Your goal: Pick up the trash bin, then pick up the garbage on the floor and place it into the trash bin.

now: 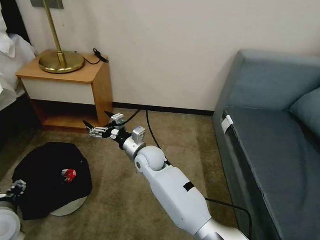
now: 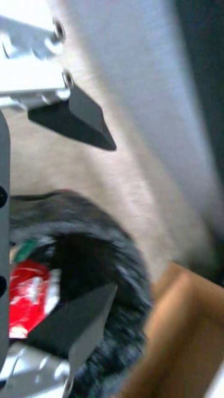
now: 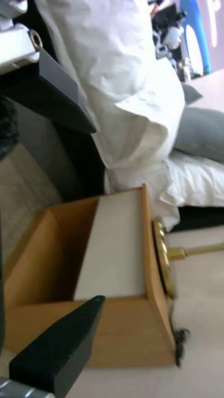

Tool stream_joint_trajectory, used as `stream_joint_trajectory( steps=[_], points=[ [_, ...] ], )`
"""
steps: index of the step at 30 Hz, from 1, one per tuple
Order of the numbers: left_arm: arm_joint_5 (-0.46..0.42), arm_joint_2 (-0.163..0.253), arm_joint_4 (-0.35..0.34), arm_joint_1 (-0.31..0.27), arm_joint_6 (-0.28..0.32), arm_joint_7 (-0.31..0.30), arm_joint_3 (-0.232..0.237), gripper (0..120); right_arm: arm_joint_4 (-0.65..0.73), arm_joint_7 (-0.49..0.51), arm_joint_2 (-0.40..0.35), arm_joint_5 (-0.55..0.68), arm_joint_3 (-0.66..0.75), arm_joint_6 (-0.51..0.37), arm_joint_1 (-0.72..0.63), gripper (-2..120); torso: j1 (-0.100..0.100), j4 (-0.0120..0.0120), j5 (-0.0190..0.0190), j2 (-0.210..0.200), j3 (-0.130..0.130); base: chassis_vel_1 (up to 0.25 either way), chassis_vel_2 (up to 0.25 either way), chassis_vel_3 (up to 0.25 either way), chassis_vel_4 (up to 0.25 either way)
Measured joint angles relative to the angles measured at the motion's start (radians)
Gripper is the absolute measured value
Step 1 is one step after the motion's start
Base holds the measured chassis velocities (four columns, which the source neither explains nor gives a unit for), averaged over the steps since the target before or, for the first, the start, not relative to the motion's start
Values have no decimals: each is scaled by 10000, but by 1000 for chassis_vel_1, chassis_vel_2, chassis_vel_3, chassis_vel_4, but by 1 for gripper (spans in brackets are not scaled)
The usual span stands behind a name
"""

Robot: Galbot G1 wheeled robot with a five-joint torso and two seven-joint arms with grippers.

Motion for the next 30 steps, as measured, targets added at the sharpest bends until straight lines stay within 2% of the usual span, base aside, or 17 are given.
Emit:
stream_joint_trajectory(
  steps=[1, 2, 3, 4, 6, 7, 9, 11, 12, 13, 15, 18, 21, 30],
  points=[
    [764, 20, -235, 155, -200, 384, 58, 90, 62, 187, 3, -8, 96, 65, -37, 100, 1, 0, 0, 0, 0, 0, 0, 0, 0],
    [1122, 34, -326, 231, -320, 593, 89, 93, 104, 318, 6, -18, 146, 111, -72, 100, 0, -1, 0, 0, 0, 0, 0, 0, 0],
    [1122, 34, -326, 231, -320, 593, 89, 93, 104, 318, 6, -18, 146, 111, -72, 100, 0, -1, 0, 0, 0, 0, 0, 0, 0],
    [2421, 143, -599, 485, -865, 1505, 210, 98, 293, 839, 8, -68, 337, 201, -203, 100, 0, 0, 2, 0, 0, 0, 0, 0, 0],
    [3598, 412, -726, 720, -1657, 2530, 378, 100, 607, 1643, -42, -229, 599, 168, -466, 100, 0, 1, 2, 0, 0, 0, 0, 0, 0],
    [3598, 412, -726, 720, -1657, 2530, 378, 100, 607, 1643, -42, -229, 599, 168, -466, 100, 0, 1, 2, 0, 0, 0, 0, 0, 0],
    [4522, 691, -504, 748, -2412, 3191, 492, 100, 883, 2451, -119, -598, 814, -129, -749, 100, 0, -1, 4, 1, -1, 0, 0, 0, 0],
    [5545, 1102, 72, 690, -3316, 3797, 662, 100, 1176, 3425, -247, -1053, 1133, -607, -1186, 100, 0, -2, 0, 0, 0, 0, 0, 0, 0],
    [5727, 1247, 232, 662, -3505, 3960, 736, 100, 1261, 3691, -288, -1148, 1229, -745, -1325, 100, 0, -1, 0, 0, 0, 0, 0, 0, 0],
    [5727, 1247, 232, 662, -3505, 3960, 736, 100, 1261, 3691, -288, -1148, 1229, -745, -1325, 100, 0, -1, 0, 0, 0, 0, 0, 0, 0],
    [5786, 1619, 518, 576, -3774, 4345, 941, 100, 1555, 4359, -430, -1319, 1552, -1045, -1778, 100, 0, -3, 0, 0, 0, 0, 0, 0, 0],
    [5645, 1782, 655, 477, -3919, 4555, 994, 100, 1728, 4510, -536, -1392, 1759, -1086, -2074, 100, 0, -3, 2, 0, 0, 0, 0, 0, 0],
    [4939, 1990, 1011, 207, -4193, 4846, 1092, 100, 2073, 4561, -630, -1487, 2221, -1071, -2584, 100, 1, -2, 2, 0, 0, 0, 0, 0, 0],
    [4500, 2297, 1576, -208, -4369, 4985, 1143, 100, 2351, 4463, -442, -1547, 2970, -838, -3133, 100, 1, -1, 1, -1, 0, 0, 0, 0, 0]
  ],
)
